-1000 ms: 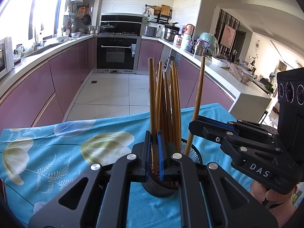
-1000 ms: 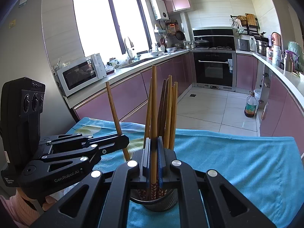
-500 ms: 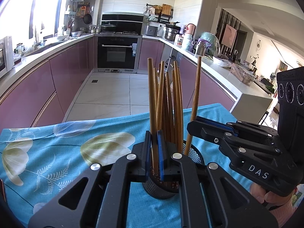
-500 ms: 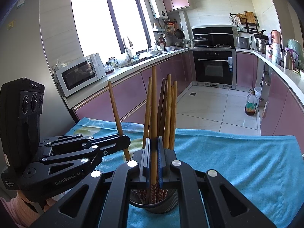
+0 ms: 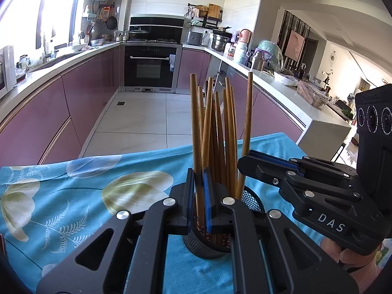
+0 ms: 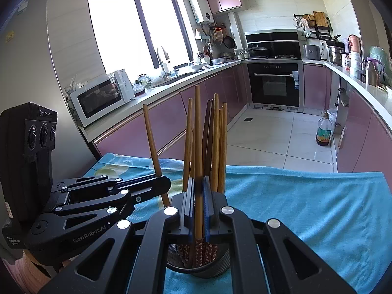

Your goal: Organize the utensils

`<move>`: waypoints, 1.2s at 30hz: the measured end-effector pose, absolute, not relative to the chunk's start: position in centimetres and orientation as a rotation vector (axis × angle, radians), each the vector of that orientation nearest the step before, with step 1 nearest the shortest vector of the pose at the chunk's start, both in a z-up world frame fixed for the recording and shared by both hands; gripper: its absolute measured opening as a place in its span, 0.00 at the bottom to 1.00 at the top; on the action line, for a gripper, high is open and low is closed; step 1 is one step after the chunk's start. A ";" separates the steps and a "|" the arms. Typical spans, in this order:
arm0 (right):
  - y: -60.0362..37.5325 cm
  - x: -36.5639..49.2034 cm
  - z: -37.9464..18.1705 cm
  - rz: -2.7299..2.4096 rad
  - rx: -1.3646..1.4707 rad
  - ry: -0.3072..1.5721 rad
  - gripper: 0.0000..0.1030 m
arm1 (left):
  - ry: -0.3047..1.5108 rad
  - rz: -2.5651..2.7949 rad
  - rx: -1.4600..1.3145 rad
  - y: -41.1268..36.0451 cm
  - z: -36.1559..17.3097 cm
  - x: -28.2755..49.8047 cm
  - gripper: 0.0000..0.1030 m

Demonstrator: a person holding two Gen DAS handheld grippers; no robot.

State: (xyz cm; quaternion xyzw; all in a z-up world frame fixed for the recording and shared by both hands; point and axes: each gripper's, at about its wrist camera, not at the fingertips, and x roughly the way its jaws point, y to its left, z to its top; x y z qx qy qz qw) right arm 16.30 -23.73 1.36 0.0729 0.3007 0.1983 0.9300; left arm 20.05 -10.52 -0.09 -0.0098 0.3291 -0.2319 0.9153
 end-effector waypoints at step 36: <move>-22.9 8.8 -0.2 0.255 0.016 0.457 0.94 | 0.445 -0.242 -0.022 -3.1 0.1 10.2 0.94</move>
